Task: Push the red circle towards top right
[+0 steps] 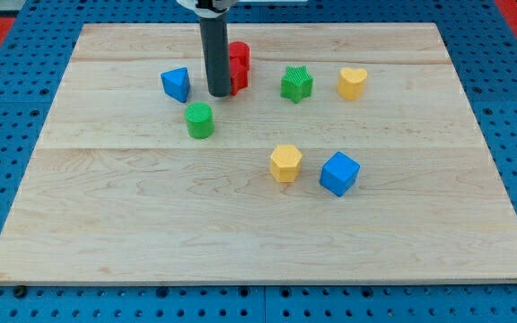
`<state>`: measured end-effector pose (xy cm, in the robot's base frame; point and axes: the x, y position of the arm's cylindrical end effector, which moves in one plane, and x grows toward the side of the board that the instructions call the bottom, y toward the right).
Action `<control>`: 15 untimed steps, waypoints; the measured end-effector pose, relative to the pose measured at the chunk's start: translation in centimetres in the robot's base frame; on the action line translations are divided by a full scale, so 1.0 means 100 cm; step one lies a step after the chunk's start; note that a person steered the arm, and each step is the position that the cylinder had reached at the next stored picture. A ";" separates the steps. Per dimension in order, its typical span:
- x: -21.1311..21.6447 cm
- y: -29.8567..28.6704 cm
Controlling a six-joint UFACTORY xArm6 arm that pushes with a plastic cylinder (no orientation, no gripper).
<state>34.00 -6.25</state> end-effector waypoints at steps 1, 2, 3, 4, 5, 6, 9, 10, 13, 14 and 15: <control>-0.011 -0.005; -0.033 -0.008; -0.051 -0.010; -0.069 -0.017; -0.079 0.003; -0.079 0.026; -0.096 0.104; -0.096 0.124; -0.088 0.135; -0.088 0.162; -0.088 0.185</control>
<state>25.18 12.26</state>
